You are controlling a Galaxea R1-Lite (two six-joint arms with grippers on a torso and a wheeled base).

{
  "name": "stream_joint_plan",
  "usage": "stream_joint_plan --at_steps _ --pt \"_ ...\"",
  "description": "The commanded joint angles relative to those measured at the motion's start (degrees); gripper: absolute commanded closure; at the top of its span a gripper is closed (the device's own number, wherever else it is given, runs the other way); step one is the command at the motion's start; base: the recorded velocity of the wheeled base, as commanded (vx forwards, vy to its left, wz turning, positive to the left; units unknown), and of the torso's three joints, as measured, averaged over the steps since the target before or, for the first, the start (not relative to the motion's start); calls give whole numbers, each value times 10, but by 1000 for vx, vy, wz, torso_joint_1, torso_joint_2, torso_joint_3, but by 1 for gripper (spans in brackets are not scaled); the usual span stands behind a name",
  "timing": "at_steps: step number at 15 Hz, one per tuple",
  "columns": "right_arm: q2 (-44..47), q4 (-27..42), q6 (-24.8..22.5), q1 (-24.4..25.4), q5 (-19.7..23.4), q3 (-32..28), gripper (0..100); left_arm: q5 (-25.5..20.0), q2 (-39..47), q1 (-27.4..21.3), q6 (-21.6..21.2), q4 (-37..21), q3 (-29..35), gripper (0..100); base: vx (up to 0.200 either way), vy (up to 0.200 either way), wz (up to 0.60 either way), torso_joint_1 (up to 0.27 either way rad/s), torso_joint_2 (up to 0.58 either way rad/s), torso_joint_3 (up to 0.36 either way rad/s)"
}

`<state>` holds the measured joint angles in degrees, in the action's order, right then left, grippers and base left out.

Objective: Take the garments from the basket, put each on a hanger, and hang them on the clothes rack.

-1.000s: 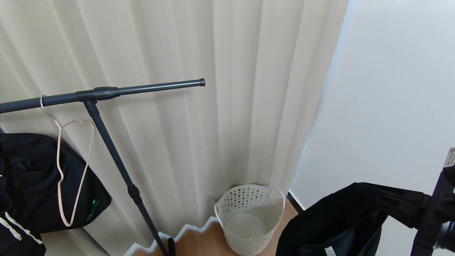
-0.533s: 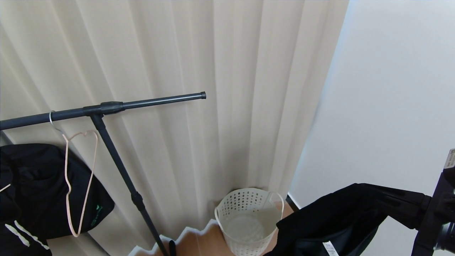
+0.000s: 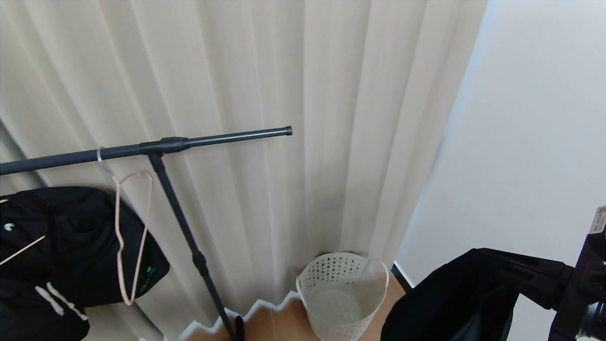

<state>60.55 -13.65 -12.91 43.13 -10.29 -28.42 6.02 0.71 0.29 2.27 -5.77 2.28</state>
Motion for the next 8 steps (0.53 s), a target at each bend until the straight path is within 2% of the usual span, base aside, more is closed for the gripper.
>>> stream_joint_plan --at_steps 1,3,5,8 --pt "1 -1 0 0 0 0 100 0 1 1 0 0 0 0 0 0 600 -7 -2 2" --pt "2 -1 0 0 0 1 100 0 1 0 0 0 0 0 0 0 600 10 0 0" --pt "2 -1 0 0 1 4 100 0 2 1 1 0 0 0 0 0 0 0 0 0" --pt "2 -1 -1 0 1 4 100 0 2 0 3 0 1 0 -200 0 0 7 1 -1"
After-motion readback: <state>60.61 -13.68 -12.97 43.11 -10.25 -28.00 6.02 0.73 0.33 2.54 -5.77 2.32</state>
